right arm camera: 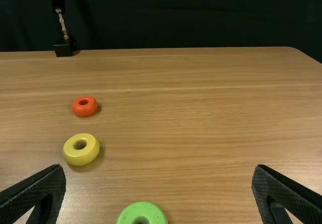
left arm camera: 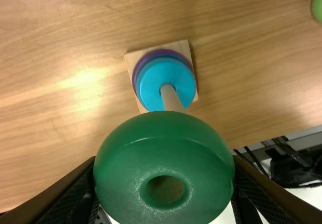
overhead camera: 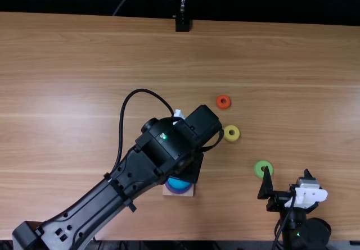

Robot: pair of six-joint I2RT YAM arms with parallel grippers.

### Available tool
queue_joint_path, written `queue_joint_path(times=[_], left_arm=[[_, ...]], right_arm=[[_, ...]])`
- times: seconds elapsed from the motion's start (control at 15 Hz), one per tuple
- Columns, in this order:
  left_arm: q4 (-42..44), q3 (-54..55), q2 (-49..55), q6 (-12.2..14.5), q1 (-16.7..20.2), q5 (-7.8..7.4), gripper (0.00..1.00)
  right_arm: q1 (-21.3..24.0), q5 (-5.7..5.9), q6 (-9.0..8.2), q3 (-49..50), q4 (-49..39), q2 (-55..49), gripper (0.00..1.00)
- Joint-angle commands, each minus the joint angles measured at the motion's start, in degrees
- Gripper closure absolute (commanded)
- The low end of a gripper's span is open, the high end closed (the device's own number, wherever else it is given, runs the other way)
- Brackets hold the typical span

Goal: Build the Hanoi tower: stack the rings onto the peg from bottom to top in this color order: purple, dark blue, light blue, dark green, light green, yellow, orange.

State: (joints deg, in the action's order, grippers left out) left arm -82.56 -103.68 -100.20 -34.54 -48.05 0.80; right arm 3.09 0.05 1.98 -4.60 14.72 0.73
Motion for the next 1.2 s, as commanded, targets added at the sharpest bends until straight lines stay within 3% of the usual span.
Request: queue_joint_path(times=[0.0, 1.13], left_arm=[[-0.1, 1.0, 1.0, -0.8, -0.6, -0.16, 1.0], [1.0, 1.0, -3.0, -0.7, -2.0, -0.16, 1.0]], right_arm=[[-0.5, 1.63, -0.29, 3.6, 3.5, -0.7, 0.0], [-0.5, 1.63, -0.29, 3.6, 3.5, -0.7, 0.0]])
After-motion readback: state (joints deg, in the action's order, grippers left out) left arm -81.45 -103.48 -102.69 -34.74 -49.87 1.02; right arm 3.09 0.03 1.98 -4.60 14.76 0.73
